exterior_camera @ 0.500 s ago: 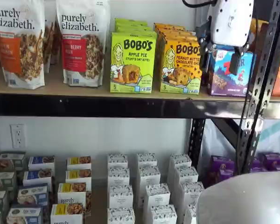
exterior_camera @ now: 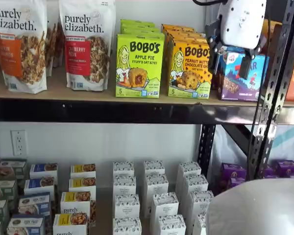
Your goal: Pick up the orange box on the top shelf, the fifth box from the left
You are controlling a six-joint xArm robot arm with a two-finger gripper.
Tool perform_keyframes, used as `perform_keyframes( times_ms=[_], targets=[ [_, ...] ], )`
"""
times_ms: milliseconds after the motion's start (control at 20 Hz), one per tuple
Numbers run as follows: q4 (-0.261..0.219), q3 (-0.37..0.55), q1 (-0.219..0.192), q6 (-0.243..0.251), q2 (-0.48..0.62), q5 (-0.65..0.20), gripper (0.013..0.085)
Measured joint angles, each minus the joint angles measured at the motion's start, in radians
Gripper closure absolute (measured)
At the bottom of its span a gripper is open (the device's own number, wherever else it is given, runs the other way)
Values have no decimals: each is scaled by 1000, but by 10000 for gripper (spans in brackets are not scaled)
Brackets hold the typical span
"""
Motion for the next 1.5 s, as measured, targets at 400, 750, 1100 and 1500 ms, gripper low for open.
perform_keyframes(
  times_ms=[400, 750, 1100, 1500],
  targets=[
    [-108, 29, 91, 55, -16, -159, 130],
    [-149, -6, 129, 92, 65, -267, 130],
    [-135, -50, 113, 85, 165, -386, 130],
    [-159, -69, 136, 113, 214, -489, 130]
  ],
)
